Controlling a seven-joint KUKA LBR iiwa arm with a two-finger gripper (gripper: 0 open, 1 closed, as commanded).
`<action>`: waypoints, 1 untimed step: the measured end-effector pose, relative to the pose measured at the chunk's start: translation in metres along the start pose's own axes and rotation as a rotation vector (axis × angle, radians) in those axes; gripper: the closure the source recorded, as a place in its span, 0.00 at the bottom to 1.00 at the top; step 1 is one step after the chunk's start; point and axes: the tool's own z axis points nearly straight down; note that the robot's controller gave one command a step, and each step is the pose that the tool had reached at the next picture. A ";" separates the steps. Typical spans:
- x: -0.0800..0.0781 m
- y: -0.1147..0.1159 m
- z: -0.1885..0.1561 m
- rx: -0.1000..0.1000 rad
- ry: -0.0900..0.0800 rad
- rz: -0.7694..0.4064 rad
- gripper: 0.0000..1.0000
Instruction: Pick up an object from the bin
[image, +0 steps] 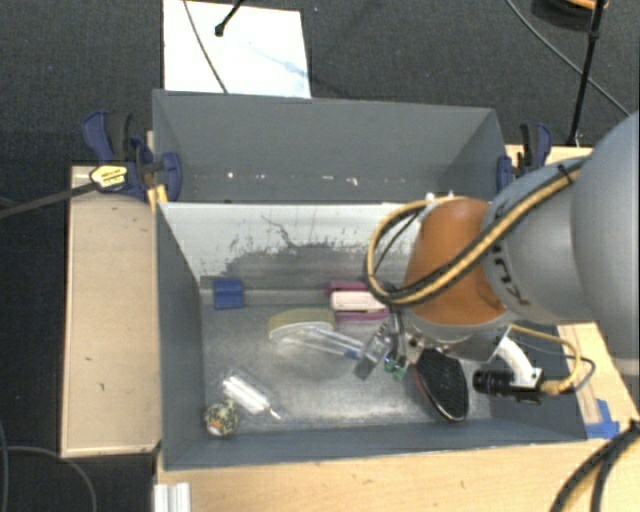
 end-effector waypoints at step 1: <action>0.005 0.002 -0.090 -0.008 -0.008 0.014 1.00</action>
Offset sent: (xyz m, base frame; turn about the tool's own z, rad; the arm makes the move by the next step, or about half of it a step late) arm -0.0039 0.0044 0.0848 0.0168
